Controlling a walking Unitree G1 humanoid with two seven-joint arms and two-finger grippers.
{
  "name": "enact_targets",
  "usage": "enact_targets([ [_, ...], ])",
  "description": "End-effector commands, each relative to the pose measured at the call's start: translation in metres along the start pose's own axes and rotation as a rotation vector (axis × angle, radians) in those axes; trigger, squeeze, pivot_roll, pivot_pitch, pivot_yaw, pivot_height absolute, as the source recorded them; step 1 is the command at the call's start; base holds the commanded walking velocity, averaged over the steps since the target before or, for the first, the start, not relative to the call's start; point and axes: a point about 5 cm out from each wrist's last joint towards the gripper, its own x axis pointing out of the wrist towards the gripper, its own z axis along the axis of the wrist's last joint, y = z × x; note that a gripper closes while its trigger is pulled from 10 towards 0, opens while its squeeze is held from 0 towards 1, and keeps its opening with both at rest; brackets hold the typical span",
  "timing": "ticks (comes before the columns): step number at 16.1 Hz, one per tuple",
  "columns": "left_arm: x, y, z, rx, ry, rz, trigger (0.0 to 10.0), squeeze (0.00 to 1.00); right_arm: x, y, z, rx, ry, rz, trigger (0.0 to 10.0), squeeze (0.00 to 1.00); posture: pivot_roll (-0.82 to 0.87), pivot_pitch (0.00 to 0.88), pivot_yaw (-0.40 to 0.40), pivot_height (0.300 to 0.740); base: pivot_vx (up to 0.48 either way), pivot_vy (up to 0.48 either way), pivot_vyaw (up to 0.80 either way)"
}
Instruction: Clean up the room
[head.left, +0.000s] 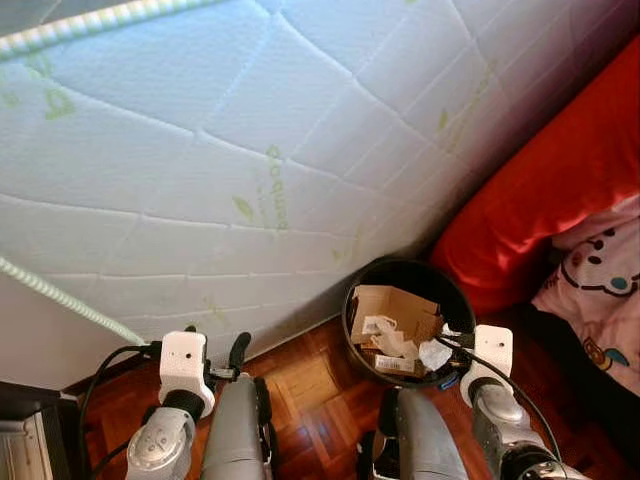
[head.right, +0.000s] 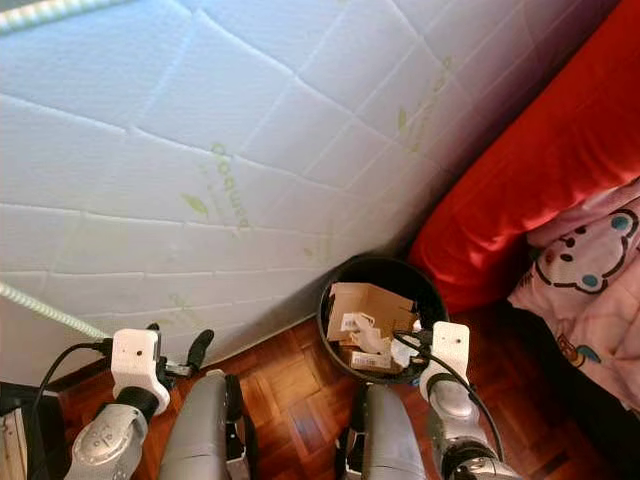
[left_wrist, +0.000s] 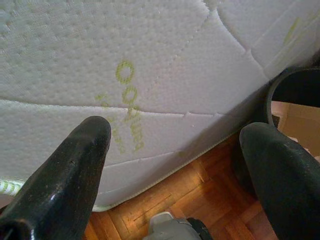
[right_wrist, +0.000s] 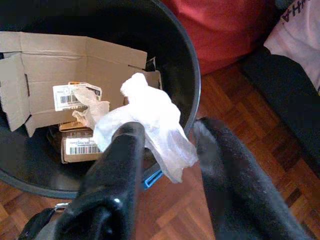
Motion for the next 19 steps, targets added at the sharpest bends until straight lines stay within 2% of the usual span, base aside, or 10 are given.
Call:
enact_targets([
  [1, -0.005, -0.001, -0.006, 0.0, 0.036, -0.003, 10.0, 0.0, -0.002, -0.005, -0.007, 0.01, 0.024, -0.014, 10.0, 1.0, 0.16, 0.326, -0.045, 0.616, 0.0, 0.0, 0.0],
  [4, -0.005, -0.002, -0.006, 0.001, 0.043, -0.003, 10.0, 0.0, -0.001, -0.004, -0.006, 0.006, 0.022, -0.001, 10.0, 1.0, 0.16, 0.323, -0.046, 0.616, 0.0, 0.0, 0.0],
  [6, -0.006, -0.002, -0.007, 0.004, 0.05, -0.002, 10.0, 0.0, -0.002, 0.0, -0.012, -0.027, 0.078, 0.006, 10.0, 1.0, 0.16, 0.323, -0.046, 0.616, 0.0, 0.0, 0.0],
  [8, -0.006, -0.001, -0.007, 0.004, 0.053, 0.002, 10.0, 0.0, -0.001, 0.001, -0.008, 0.014, 0.065, 0.006, 10.0, 1.0, 0.17, 0.33, -0.045, 0.616, 0.0, 0.0, 0.0],
  [9, -0.007, -0.001, -0.006, 0.003, 0.052, 0.003, 10.0, 0.0, 0.002, 0.003, 0.006, 0.11, -0.011, 0.011, 10.0, 1.0, 0.17, 0.332, -0.044, 0.616, 0.0, 0.0, 0.0],
  [11, -0.007, -0.001, -0.006, 0.003, 0.052, 0.003, 10.0, 0.0, 0.003, 0.003, 0.018, 0.128, -0.076, 0.007, 10.0, 1.0, 0.17, 0.332, -0.044, 0.616, 0.0, 0.0, 0.0],
  [12, -0.007, 0.0, -0.007, 0.004, 0.054, 0.006, 10.0, 0.0, 0.004, 0.004, 0.027, 0.104, -0.127, 0.013, 10.0, 1.0, 0.17, 0.332, -0.044, 0.616, 0.0, 0.0, 0.0],
  [14, -0.007, -0.001, -0.006, 0.004, 0.055, 0.008, 10.0, 0.0, 0.003, 0.007, 0.012, -0.004, -0.025, 0.016, 10.0, 1.0, 0.16, 0.331, -0.048, 0.616, 0.0, 0.0, 0.0],
  [15, -0.007, -0.001, -0.007, 0.004, 0.056, 0.007, 10.0, 0.0, 0.002, 0.007, 0.006, -0.015, 0.013, 0.02, 10.0, 0.0, 0.16, 0.331, -0.046, 0.616, 0.0, 0.0, 0.0],
  [19, 0.002, 0.001, -0.014, 0.004, 0.083, 0.009, 10.0, 0.0, -0.007, 0.019, -0.024, 0.025, 0.088, 0.142, 10.0, 0.0, 0.15, 0.285, -0.057, 0.626, 0.0, 0.0, 0.0],
])
